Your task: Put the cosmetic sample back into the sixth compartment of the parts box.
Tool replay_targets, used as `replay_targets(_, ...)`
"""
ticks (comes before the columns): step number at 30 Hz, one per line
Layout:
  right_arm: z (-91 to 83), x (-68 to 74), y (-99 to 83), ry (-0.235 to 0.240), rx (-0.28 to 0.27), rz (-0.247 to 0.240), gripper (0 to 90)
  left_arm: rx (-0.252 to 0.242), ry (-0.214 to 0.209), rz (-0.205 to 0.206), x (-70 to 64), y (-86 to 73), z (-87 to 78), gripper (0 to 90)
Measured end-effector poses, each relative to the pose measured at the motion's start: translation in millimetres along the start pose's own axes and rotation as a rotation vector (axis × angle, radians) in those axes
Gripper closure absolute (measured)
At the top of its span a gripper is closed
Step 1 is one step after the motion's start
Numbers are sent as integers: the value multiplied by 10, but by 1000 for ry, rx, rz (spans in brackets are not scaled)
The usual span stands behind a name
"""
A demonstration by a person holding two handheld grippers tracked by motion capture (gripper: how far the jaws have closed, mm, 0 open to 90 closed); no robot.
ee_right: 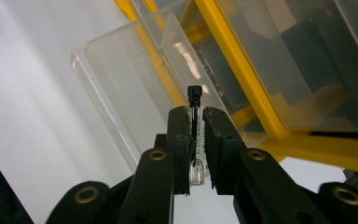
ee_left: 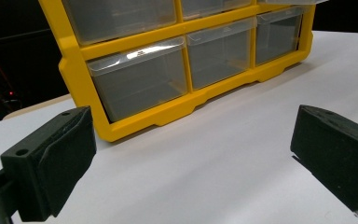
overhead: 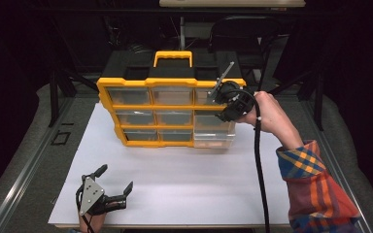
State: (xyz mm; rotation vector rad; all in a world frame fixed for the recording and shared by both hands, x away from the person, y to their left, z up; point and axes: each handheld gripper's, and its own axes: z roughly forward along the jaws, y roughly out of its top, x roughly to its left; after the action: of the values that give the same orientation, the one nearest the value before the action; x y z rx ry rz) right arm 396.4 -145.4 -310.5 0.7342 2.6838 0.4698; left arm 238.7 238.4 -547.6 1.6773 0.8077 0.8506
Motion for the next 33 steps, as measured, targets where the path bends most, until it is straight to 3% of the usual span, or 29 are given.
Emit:
replay_targets(21, 331, 133, 79, 46, 33, -31, 809, -4, 2, 4, -6, 5, -7, 1)
replay_targets(31, 487, 119, 64, 42, 55, -23, 806, -3, 4, 3, -2, 2, -6, 1)
replay_targets(33, 502, 113, 67, 35, 46, -16, 768, -3, 4, 1, 2, 0, -7, 1)
